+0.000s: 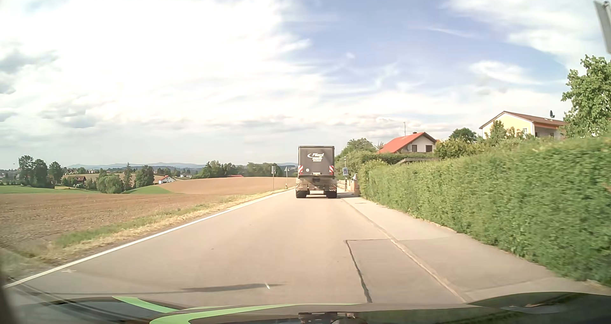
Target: Follow the waypoints while adhering to traffic rules and regulations
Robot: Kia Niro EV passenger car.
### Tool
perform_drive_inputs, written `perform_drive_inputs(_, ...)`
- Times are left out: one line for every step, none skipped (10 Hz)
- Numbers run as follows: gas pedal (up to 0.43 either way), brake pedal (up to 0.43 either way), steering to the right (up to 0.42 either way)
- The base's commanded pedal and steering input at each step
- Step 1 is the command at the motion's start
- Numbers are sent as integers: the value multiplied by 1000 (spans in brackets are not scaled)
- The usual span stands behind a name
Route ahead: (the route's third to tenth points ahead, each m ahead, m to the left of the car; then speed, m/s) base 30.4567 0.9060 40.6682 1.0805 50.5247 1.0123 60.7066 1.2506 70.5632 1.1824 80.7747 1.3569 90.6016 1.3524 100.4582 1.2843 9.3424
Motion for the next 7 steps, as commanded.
perform_drive_inputs(20,0,0)
perform_drive_inputs(20,0,0)
perform_drive_inputs(20,0,0)
perform_drive_inputs(20,0,0)
perform_drive_inputs(20,0,0)
perform_drive_inputs(20,0,-1)
perform_drive_inputs(20,0,-1)
